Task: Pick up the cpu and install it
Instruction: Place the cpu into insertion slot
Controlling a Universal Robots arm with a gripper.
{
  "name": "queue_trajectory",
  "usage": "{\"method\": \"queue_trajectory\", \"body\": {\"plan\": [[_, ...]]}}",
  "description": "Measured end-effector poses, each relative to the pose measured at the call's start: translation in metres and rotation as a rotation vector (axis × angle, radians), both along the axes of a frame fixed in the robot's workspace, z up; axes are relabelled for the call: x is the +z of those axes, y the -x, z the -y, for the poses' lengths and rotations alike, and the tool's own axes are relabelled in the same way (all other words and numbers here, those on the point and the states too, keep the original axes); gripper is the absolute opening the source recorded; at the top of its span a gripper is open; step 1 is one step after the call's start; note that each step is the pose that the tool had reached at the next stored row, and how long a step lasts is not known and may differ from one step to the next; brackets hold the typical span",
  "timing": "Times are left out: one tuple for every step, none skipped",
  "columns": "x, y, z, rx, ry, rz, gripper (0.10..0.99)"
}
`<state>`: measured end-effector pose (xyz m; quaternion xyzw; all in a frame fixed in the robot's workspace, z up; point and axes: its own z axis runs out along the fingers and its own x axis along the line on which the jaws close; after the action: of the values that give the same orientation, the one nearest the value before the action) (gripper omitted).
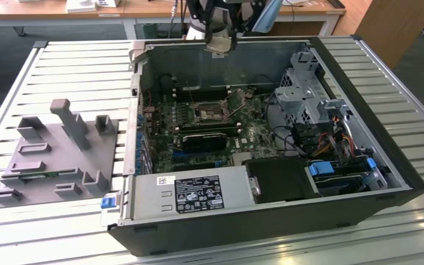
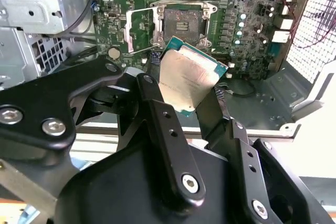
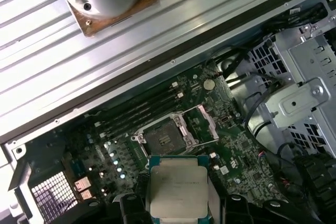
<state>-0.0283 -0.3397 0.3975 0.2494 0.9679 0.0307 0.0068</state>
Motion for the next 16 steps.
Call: {"method": "queue_trajectory", "body": {"plan": [[0.0,0.0,0.0,-0.008,0.0,0.0,0.525],[0.0,0.0,0.0,-0.016,0.0,0.0,0.525],[0.0,0.0,0.0,-0.024,0.0,0.0,0.525],[-0.0001,0.0,0.0,-0.032,0.0,0.0001,0.525],[-0.0001,0.0,0.0,-0.04,0.0,0.0001,0.525],[-0.0001,0.0,0.0,-0.047,0.0,0.0,0.525],[-0.0001,0.0,0.0,-0.054,0.0,0.0001,0.525],[-0.0001,0.0,0.0,-0.061,0.0,0.0,0.525],[-0.0001,0.0,0.0,-0.068,0.0,0.0001,0.525],[-0.0001,0.0,0.0,-0.076,0.0,0.0001,0.525],[-0.0001,0.0,0.0,-0.083,0.0,0.0,0.525],[-0.0001,0.0,0.0,-0.09,0.0,0.0,0.525],[-0.0001,0.0,0.0,-0.097,0.0,0.0,0.525],[-0.0001,0.0,0.0,-0.104,0.0,0.0,0.525],[-0.0002,0.0,0.0,-0.111,0.0,0.0,0.525],[-0.0001,0.0,0.0,-0.118,0.0,0.0,0.525]]}}
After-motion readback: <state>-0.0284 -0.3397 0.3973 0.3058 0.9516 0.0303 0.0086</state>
